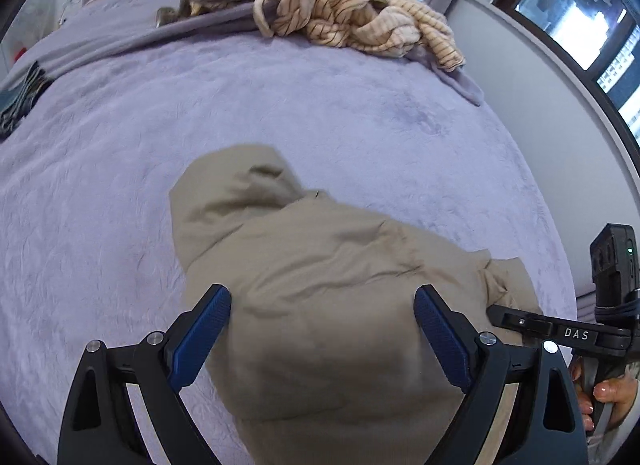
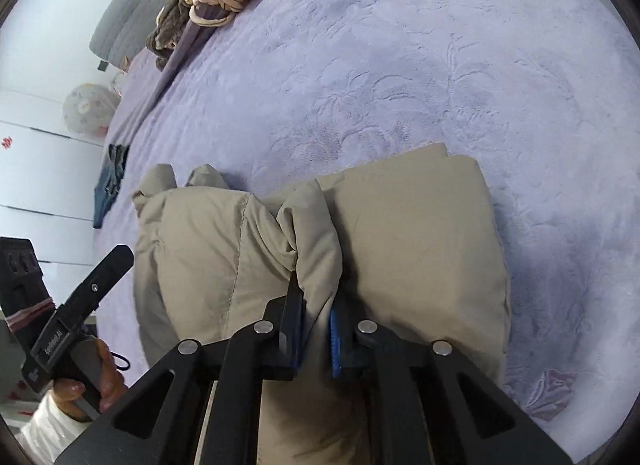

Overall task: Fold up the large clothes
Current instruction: 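Hold the fold with the right tool while the left tool presses the bundle flat, then open the right tool and release the folded jacket bundle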

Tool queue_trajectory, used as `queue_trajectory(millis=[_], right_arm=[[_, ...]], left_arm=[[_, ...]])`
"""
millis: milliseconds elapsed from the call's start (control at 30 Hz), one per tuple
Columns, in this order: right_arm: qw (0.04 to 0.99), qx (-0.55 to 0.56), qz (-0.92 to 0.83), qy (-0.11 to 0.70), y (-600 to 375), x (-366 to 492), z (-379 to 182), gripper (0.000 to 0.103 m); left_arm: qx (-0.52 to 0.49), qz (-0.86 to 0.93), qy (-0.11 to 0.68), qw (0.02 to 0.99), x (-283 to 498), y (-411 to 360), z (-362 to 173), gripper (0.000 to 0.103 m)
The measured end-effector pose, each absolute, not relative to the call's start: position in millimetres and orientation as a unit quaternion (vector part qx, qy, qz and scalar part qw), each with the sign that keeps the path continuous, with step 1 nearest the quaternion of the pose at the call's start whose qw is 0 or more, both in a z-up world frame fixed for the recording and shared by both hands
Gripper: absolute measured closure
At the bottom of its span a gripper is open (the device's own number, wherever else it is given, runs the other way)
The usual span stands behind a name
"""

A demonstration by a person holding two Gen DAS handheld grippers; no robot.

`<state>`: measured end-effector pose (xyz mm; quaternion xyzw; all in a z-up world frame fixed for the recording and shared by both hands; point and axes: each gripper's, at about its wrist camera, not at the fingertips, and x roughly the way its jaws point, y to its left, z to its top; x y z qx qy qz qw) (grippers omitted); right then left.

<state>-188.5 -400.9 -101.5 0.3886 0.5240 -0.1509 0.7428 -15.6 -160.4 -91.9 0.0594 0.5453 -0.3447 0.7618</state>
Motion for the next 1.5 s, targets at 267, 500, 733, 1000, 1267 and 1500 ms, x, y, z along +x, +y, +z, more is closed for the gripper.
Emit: queue_trajectory(millis=[267,500,733,1000,1267,1500], right_arm=[[0.731,0.385,-0.162,0.539,-405,-209,-118,0.095],[0.730,0.381,-0.148,0.547,-399,-214,-98,0.093],[0.749,0.366,-0.117,0.539,-378,-233,-57,0.090],[0.743,0.335,-0.079,0.574,-345,-257,-67,0.090],[0.732,0.351,-0.097,0.576,-350,-261,-80,0.087],[0.735,0.354,-0.138,0.562,-342,-265,-71,0.082]], left_arm=[[0.100,-0.328,0.550,0.761,-33,-171,-97,0.009],[0.113,-0.312,0.569,0.752,-55,-151,-78,0.009],[0.112,-0.292,0.592,0.743,-86,-137,-82,0.009],[0.092,-0.266,0.602,0.747,-111,-121,-76,0.009],[0.096,-0.268,0.605,0.744,-125,-103,-69,0.009],[0.089,-0.274,0.604,0.743,-129,-86,-72,0.001]])
